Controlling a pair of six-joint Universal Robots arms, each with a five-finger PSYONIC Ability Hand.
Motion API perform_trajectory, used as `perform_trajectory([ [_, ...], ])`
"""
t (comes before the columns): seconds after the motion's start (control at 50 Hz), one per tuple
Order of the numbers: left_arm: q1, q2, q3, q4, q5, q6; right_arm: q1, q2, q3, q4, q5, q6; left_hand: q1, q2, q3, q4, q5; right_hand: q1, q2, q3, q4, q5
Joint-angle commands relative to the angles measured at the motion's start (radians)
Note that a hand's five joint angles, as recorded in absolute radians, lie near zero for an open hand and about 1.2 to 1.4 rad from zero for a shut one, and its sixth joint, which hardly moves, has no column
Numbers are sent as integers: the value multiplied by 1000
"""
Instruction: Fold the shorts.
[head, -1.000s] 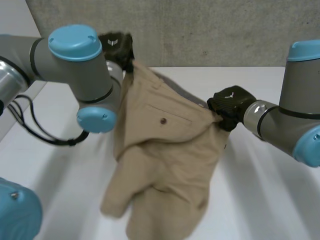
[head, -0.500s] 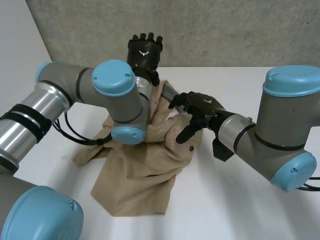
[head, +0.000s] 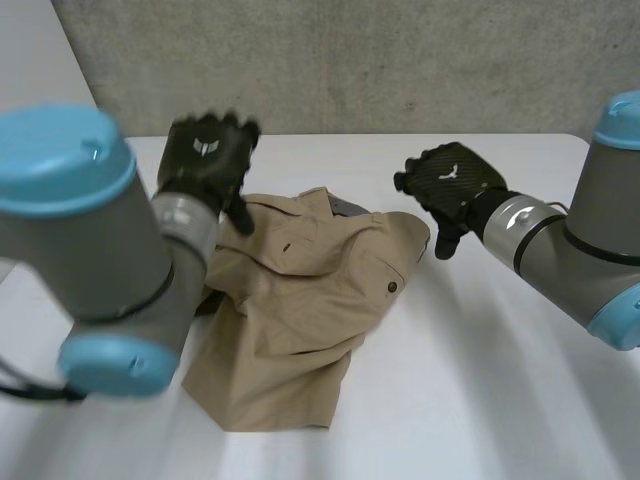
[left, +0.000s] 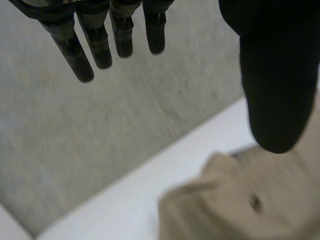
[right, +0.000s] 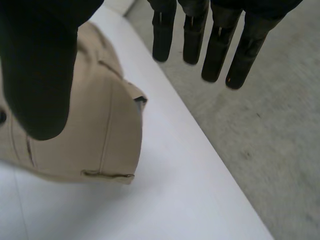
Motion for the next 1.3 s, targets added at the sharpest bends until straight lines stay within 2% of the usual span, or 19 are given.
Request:
perform_trajectory([
  [0.02,-52,102,-253,-110,-49,-157,-12,79,-8,0,-162,-270,247,244,238,247,238,380,335,325,336,328],
  [0.06,-69,109,-279,-142,-46,-194,-34,92,-10,2,-194,-293,262,259,253,262,253,445,400,390,402,393],
  [0.16,-117,122,-323,-245,-1,-300,-109,112,1,26,-293,-295,479,476,470,479,470,580,535,526,537,529],
  [0.26,-143,122,-340,-271,65,-355,-137,144,-7,84,-397,-300,508,506,500,509,500,592,547,538,549,541],
  [0.32,-158,113,-343,-273,95,-372,-146,169,-19,89,-412,-301,497,494,488,497,488,583,538,529,540,532],
  [0.38,-170,98,-340,-270,96,-375,-146,207,-51,89,-409,-303,438,436,430,438,430,522,477,467,478,470],
  [0.48,-177,21,-320,-267,93,-375,-138,287,-126,83,-408,-304,339,336,330,339,330,82,37,27,38,30],
  [0.54,-175,-29,-294,-267,90,-374,-134,324,-165,83,-403,-303,195,192,186,195,186,55,10,0,11,3],
  [0.6,-169,-66,-277,-265,73,-375,-128,373,-212,77,-403,-304,142,139,133,142,133,43,-2,-12,0,-9],
  [0.68,-154,-126,-244,-265,-5,-372,-114,436,-277,66,-396,-300,80,77,71,80,71,52,7,-3,8,0],
  [0.8,-140,-155,-224,-260,-88,-363,-76,502,-361,41,-331,-295,74,71,65,74,65,198,153,144,155,147],
  [0.92,-137,-167,-214,-239,-92,-358,-56,537,-390,-28,-314,-274,80,77,71,80,71,419,374,364,375,367],
  [1.02,-134,-187,-213,-219,-94,-357,-42,557,-407,-87,-299,-196,89,86,80,89,80,691,646,637,648,640],
  [1.12,-126,-224,-210,-214,-96,-355,-37,568,-410,-120,-279,-120,112,109,103,112,103,748,703,693,704,696],
  [1.2,-114,-243,-204,-211,-96,-355,-37,580,-416,-129,-271,-91,340,338,332,340,332,868,823,813,824,816],
  [1.24,-108,-244,-204,-202,-97,-355,-37,583,-422,-127,-270,-83,645,642,637,645,637,1060,1015,1006,1017,1009],
  [1.3,-94,-238,-199,-188,-96,-354,-37,583,-422,-120,-270,-74,1108,1106,1100,1108,1100,1093,1048,1038,1050,1041],
])
